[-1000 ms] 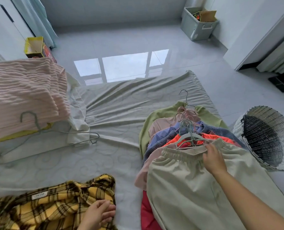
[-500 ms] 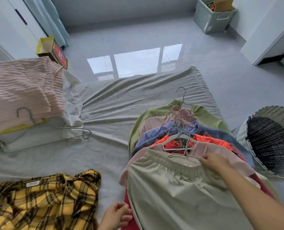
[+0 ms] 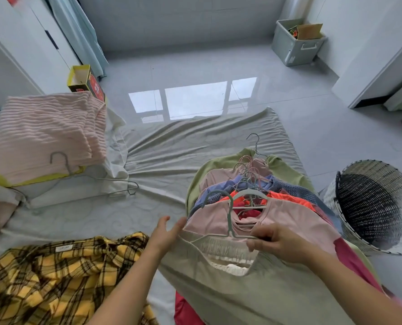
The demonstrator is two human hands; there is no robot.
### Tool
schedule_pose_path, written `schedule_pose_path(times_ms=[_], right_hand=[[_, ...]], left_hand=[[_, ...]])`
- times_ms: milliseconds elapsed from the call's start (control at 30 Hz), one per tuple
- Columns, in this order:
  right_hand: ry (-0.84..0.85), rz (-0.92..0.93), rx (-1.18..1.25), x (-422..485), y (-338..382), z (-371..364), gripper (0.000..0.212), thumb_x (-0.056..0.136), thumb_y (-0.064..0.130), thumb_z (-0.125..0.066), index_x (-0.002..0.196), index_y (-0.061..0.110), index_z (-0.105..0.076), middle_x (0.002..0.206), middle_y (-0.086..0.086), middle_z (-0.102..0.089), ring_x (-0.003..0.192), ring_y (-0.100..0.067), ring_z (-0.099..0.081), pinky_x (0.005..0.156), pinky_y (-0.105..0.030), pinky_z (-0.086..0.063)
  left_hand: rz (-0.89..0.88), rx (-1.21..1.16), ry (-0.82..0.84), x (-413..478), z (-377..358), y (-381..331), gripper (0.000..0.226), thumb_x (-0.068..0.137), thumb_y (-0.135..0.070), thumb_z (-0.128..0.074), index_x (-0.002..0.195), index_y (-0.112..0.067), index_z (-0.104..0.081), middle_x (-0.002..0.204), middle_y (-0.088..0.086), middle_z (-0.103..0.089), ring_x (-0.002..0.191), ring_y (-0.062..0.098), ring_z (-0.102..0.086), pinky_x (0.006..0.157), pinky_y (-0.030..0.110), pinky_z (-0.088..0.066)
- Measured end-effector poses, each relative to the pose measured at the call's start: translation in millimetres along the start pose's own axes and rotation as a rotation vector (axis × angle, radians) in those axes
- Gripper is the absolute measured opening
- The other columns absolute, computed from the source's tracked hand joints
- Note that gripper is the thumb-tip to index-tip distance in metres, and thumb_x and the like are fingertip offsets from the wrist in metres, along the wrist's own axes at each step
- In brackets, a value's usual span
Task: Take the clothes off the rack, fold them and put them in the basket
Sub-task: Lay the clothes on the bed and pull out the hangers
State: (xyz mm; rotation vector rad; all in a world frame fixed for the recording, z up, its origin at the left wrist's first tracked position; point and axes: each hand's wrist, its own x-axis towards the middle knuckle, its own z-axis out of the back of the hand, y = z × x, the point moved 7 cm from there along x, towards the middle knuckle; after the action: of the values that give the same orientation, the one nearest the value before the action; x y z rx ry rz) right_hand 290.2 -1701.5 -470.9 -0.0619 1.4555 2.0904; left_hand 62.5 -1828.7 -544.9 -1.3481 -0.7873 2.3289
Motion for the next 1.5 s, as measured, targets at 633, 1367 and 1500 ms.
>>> schedule_pose_path(times_ms=[633,1367,1500], right_hand=[[0.045,0.129,0.11,5.1,188.6,-149.4,0.025,0.085,0.039,-0.062,0.061,0.035,-0.062,0.054,0.01,-0.044,0.053,-0.001,-0.038,0.054,-0.015,-0.029],[0.162,-0.059,-0.343,144.1,233.6,-272.2,0.018,0.09,0.037,-0.059,0.072,0.035,-0.058,0.066,0.013,-0.056,0.059,0.001,-0.05,0.057,-0.01,-0.038],[0.073,-0.123,-0.229,140.9,204.2,-262.2,0.017,0.089,0.029,-0.062,0.073,0.027,-0.065,0.064,0.004,-0.057,0.061,-0.01,-0.05,0.059,-0.021,-0.038]], left_hand=[[-0.005,-0.064,-0.211,-86.3,223.9,122.0,0.034,0.093,-0.042,-0.049,0.084,-0.013,-0.064,0.094,0.008,-0.06,0.091,0.027,-0.057,0.088,0.047,-0.05],[-0.02,-0.019,-0.297,-93.8,351.7,206.7,0.038,0.094,-0.036,-0.052,0.077,-0.004,-0.063,0.067,0.009,-0.058,0.058,0.022,-0.06,0.048,0.028,-0.051],[0.145,0.068,-0.225,-69.5,326.3,241.8,0.035,0.098,-0.034,-0.042,0.085,-0.008,-0.063,0.08,0.009,-0.061,0.069,0.026,-0.064,0.06,0.034,-0.057]])
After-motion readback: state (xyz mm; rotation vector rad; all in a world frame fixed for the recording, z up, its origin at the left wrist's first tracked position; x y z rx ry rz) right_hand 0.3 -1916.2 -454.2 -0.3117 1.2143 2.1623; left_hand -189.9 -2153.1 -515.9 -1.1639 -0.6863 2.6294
